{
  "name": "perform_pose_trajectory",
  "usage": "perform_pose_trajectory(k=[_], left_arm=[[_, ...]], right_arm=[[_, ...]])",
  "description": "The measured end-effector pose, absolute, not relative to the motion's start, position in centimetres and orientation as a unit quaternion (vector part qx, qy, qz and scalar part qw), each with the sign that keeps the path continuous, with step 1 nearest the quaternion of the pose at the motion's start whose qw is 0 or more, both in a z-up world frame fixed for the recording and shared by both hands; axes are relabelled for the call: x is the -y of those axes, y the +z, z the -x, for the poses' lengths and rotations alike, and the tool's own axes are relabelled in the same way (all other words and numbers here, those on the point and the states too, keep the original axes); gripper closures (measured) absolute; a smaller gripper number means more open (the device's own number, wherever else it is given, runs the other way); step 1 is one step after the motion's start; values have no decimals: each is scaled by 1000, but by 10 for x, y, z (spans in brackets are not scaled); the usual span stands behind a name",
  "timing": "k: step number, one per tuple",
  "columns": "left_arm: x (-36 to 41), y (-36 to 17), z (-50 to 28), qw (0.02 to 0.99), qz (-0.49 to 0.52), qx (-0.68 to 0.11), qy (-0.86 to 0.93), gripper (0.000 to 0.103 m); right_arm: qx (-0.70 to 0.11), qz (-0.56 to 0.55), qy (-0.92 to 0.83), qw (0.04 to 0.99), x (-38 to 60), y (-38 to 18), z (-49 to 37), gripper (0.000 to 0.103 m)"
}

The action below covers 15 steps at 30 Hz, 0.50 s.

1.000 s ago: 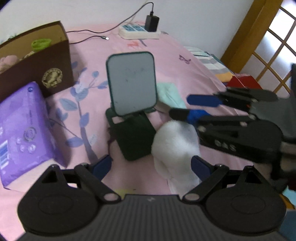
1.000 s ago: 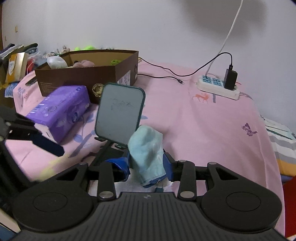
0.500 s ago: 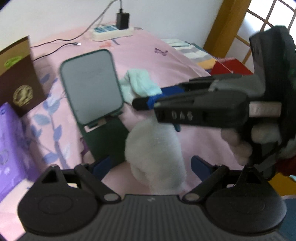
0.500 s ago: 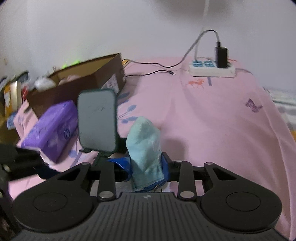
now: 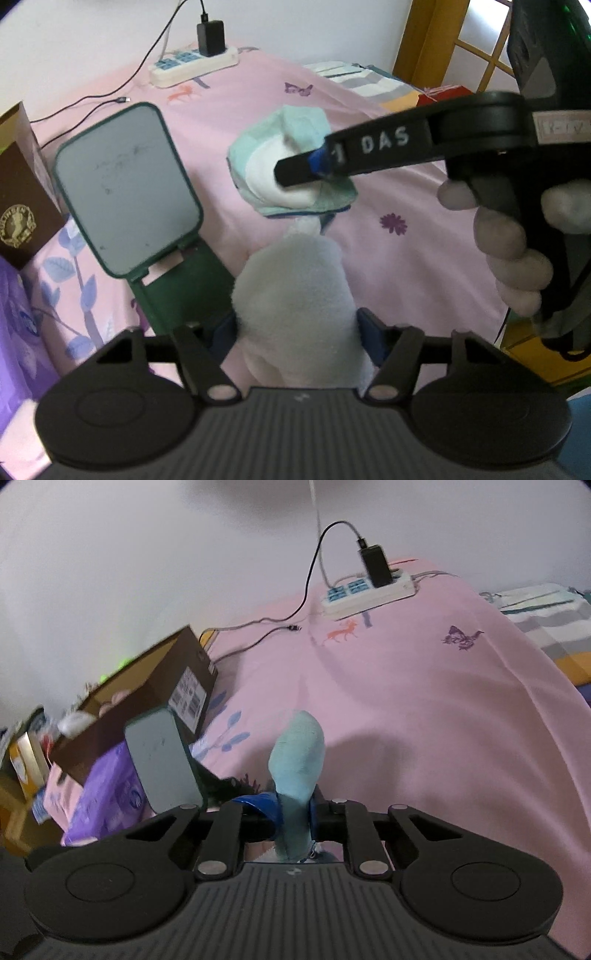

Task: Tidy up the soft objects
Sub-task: 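Grasp the light-blue cloth with the right gripper while the left grasps the white fluffy toy, then carry the white fluffy toy with the left gripper while the right carries the blue cloth to the box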

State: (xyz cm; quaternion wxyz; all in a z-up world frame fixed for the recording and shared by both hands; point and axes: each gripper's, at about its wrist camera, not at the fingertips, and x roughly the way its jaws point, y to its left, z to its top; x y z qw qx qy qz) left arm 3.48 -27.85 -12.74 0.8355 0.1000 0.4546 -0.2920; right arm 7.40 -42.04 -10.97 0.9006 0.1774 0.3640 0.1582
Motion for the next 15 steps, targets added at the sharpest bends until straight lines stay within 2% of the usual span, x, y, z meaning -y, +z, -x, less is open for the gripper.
perform_pose_trajectory(k=[4,15], left_arm=[[276,-123,-32,841,-101,-442,-294,42],[255,-100,-16,864,-91,-394,-300,45]], right_arm=[[-356,-190,152,902,424,-104,-72,103],[-356,-213,122,902,429,-106,-72,103]])
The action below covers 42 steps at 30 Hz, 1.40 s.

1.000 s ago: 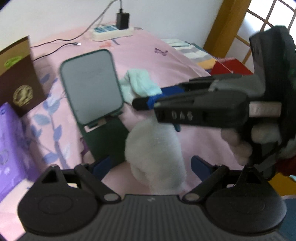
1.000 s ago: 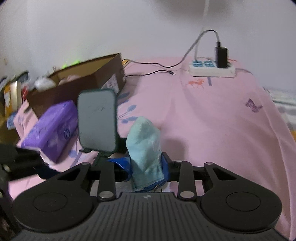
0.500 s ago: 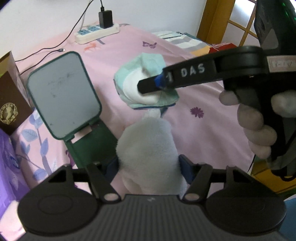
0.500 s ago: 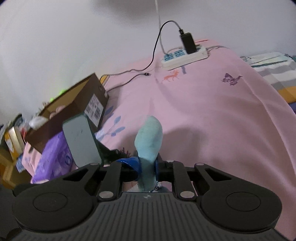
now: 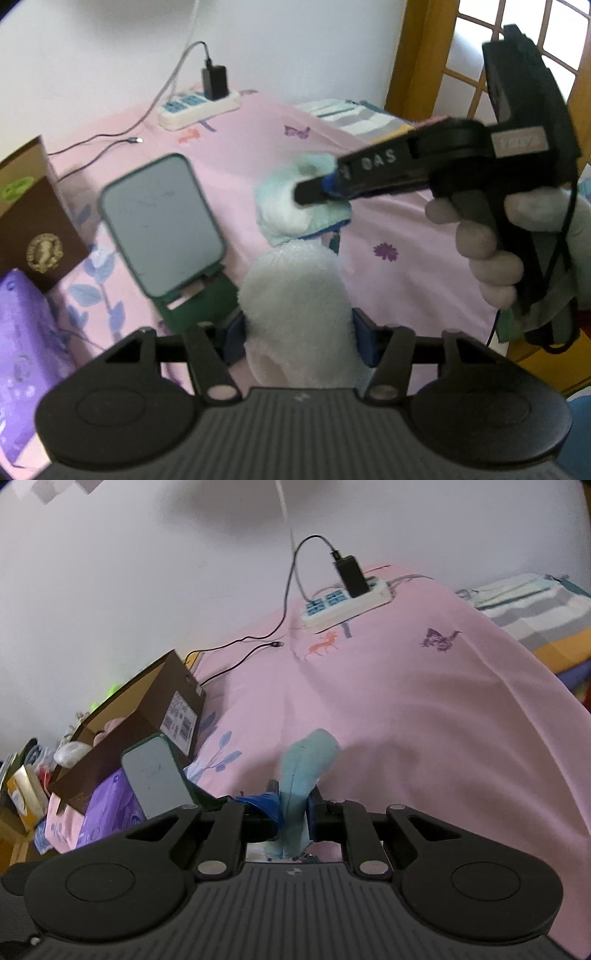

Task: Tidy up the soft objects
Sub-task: 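Carry the white fluffy toy with the left gripper while the right carries the blue cloth to the box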

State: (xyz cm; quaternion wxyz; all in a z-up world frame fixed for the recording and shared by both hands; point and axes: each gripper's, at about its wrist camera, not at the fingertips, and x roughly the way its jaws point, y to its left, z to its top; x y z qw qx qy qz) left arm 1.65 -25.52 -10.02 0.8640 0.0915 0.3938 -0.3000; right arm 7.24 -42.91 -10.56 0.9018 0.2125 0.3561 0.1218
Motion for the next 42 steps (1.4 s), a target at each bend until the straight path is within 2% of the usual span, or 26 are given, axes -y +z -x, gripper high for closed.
perform_pose_trajectory(k=[15,33,42], left_arm=[[171,-69,2,898,-23,-360,-254,45],[63,-35,-13,928,45,-313,-196,44],[9,-14,-36,941,51,-285,-174,44]], right_arm=[[-350,-330,93,872,438,-96,-54,103],[-274,-332,91,898,405,-28,-43,103],[-231,-291,155,915,346,19,-68,103]])
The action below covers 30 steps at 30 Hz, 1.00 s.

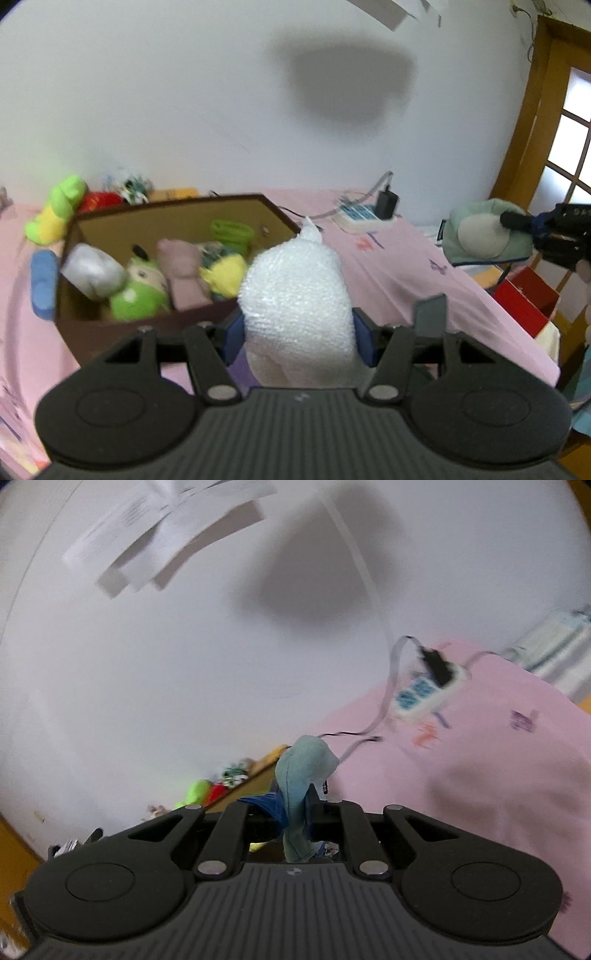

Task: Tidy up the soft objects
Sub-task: 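Carry the white fluffy toy with the left gripper while the right carries the blue cloth to the box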

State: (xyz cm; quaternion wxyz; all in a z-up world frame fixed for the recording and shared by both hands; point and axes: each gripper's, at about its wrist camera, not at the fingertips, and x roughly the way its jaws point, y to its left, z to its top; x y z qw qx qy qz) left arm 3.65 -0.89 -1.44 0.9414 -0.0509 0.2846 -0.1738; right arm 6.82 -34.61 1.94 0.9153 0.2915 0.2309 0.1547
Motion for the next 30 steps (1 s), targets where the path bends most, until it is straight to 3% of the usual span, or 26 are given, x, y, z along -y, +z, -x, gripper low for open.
perform_pose_trajectory(k=[16,30], left_arm=[[-69,7,-127,949,68,-276,-138,44],[-51,-22,-193,939,71,-312,-128,44]], right_arm=[[-241,-184,224,926,210,19,-152,103],[-246,-76,204,944,162,-12,-213,103]])
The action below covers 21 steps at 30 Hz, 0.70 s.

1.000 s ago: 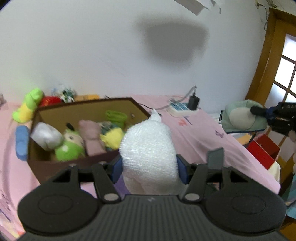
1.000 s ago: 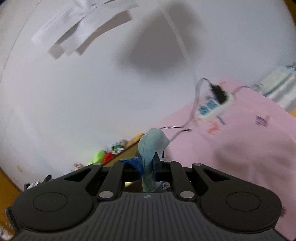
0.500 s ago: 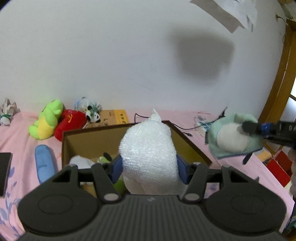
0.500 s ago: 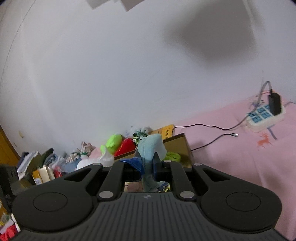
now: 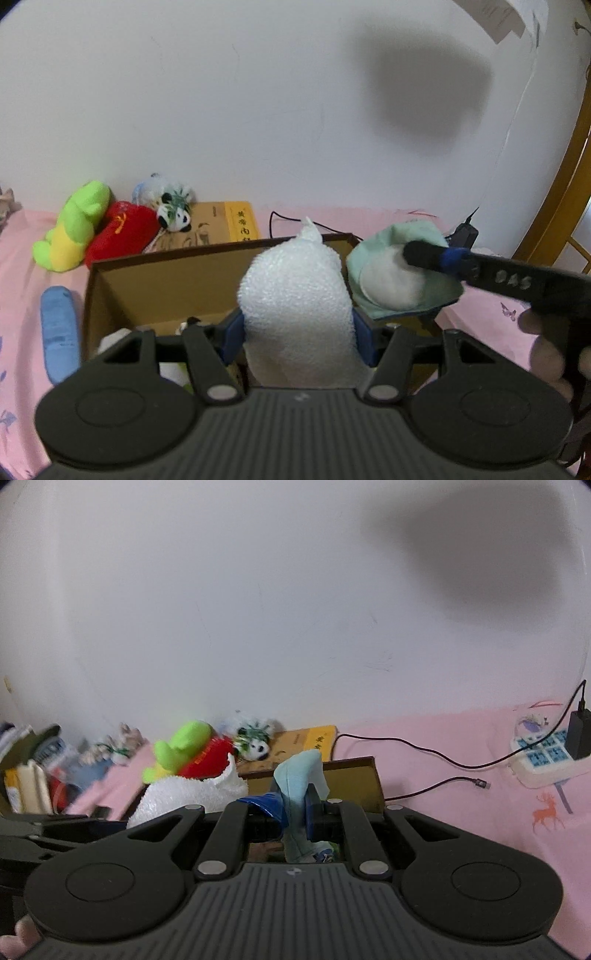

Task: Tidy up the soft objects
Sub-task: 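Carry the white fluffy toy with the left gripper while the right carries the blue cloth to the box, then lower the fluffy toy and blue cloth into the box and open both grippers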

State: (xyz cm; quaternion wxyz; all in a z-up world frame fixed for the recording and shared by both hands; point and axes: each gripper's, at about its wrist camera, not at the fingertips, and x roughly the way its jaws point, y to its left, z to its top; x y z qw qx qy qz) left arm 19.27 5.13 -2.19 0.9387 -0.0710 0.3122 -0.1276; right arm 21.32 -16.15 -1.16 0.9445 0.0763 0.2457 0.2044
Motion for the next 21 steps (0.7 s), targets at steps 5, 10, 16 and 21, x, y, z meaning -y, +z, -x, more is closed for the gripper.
perform_pose_trajectory(k=[5,10,16,21], left_arm=[[-32,-42,-213,933,61,-335,-120,43],[-22,-59,-228,928,56,-349,-115,45],[-25,-65,-230,924,61,-360,-116,34],[-33,-58,-213,923,70,-355,-127,30]], right_arm=[[-244,-35,185,951,149,-31,-230,103],[-256,2,169,952,136,-50,-238,103],[-304,-55,188,932,150,-57,-243,102],[-322,-98,206,919,159,-54,-230,101]])
